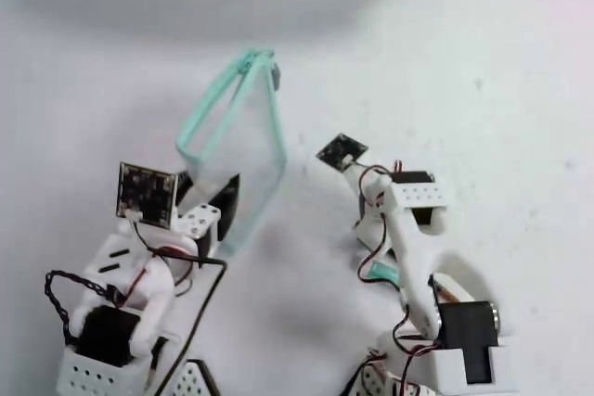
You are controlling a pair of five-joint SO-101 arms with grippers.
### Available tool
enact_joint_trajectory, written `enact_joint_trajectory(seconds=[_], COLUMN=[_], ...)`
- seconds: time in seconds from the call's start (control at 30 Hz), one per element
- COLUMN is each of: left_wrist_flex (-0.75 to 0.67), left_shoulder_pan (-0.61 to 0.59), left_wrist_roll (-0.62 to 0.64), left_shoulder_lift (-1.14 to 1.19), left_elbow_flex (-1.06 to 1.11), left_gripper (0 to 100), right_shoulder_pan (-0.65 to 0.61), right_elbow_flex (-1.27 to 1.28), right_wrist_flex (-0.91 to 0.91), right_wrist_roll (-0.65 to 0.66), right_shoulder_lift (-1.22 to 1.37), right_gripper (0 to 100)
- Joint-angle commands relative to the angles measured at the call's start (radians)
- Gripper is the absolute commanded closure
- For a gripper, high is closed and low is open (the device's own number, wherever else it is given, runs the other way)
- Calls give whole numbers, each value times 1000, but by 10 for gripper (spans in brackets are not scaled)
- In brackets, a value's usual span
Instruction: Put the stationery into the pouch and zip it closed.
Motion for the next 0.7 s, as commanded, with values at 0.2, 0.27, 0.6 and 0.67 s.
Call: enact_joint_trajectory(seconds=[0.2,0.27,0.6,0.67], left_wrist_flex=[-21,-21,-23,-23], left_shoulder_pan=[2,2,2,2], left_wrist_roll=[9,9,9,9], left_shoulder_lift=[-12,-12,-12,-12], left_elbow_flex=[-5,-5,-5,-5], left_gripper=[793,793,793,793], right_shoulder_pan=[38,28,-177,-285], right_elbow_flex=[-402,-540,-1303,-1402], right_wrist_flex=[252,335,504,481], right_wrist_roll=[-2,-38,-407,-483], right_shoulder_lift=[-225,-286,-341,-341], right_gripper=[981,981,981,981])
